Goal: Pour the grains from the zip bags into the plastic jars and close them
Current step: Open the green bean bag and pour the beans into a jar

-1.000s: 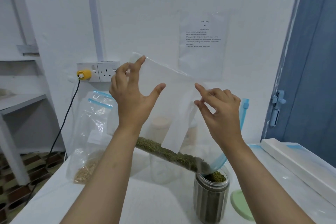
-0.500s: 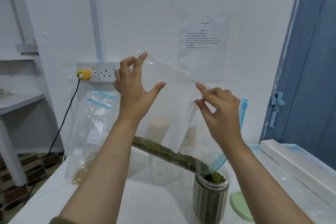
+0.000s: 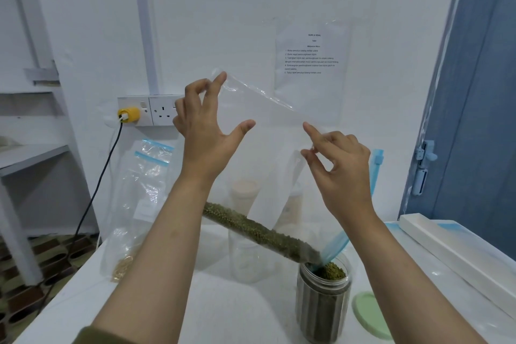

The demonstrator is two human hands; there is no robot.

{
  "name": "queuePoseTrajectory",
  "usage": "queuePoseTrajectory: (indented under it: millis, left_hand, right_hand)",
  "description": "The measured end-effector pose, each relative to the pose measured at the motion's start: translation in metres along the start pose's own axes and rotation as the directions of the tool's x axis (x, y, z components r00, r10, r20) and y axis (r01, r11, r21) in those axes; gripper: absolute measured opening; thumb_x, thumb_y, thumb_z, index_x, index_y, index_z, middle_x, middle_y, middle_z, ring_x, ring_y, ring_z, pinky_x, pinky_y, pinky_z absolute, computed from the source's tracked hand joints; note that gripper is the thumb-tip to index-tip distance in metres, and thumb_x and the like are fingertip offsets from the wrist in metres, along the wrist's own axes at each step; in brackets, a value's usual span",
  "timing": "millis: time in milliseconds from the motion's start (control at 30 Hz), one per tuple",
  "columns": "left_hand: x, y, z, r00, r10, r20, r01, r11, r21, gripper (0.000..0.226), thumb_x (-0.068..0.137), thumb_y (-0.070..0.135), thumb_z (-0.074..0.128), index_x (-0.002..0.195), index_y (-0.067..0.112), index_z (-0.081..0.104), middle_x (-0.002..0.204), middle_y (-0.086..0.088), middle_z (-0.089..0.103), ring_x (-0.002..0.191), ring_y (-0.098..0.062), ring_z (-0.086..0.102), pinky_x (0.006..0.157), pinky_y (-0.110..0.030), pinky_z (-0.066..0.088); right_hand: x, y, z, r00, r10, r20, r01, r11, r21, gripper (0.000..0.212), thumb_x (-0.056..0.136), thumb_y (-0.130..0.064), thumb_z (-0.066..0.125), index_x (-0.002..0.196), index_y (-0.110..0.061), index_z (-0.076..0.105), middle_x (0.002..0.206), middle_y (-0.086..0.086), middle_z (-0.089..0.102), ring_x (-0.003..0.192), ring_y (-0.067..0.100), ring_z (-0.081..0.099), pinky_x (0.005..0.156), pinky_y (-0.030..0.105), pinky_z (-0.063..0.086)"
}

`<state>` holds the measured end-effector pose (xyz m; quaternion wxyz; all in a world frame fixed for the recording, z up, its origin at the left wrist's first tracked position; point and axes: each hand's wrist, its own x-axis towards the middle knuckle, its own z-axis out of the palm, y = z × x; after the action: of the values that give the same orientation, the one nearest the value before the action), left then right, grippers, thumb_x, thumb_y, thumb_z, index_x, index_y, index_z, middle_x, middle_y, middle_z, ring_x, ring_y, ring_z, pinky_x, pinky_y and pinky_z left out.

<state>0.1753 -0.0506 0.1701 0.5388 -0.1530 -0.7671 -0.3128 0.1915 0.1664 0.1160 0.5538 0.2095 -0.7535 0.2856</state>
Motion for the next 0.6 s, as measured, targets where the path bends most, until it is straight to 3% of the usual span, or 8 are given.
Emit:
queuePoseTrajectory:
  millis: [100,200,600]
  left_hand:
    - [0.002,0.001,-0.001,1.000,0.013,0.004,-0.013,1.000,0.007,0.080,0.078,0.049,0.074,0.148,0.028,0.040,0.135,-0.002,0.036,0.122,-0.021,0.038,0.095,-0.015,0.015]
    - [0.003,0.003,-0.001,1.000,0.018,0.000,-0.018,1.000,0.002,0.080,0.077,0.049,0.074,0.147,0.028,0.041,0.135,-0.002,0.036,0.123,-0.022,0.039,0.096,-0.025,0.020]
    - [0.002,0.007,-0.001,1.000,0.023,0.005,-0.023,1.000,0.006,0.079,0.078,0.051,0.071,0.147,0.028,0.042,0.135,-0.003,0.038,0.123,-0.022,0.038,0.096,-0.030,0.023]
  right_hand:
    - [0.002,0.001,-0.003,1.000,0.001,0.005,-0.001,1.000,0.030,0.040,0.091,-0.018,0.066,0.131,-0.020,0.064,0.089,-0.003,0.065,0.085,0.019,0.055,0.080,0.048,0.043]
    - [0.003,0.001,-0.006,1.000,0.005,0.006,-0.005,0.999,0.037,0.040,0.090,-0.019,0.065,0.131,-0.021,0.064,0.088,-0.004,0.064,0.084,0.020,0.056,0.079,0.053,0.045]
    - [0.001,0.000,-0.011,0.998,0.044,0.047,-0.047,0.996,0.072,0.042,0.091,-0.018,0.067,0.133,-0.022,0.062,0.089,-0.006,0.063,0.086,0.018,0.054,0.081,0.054,0.045]
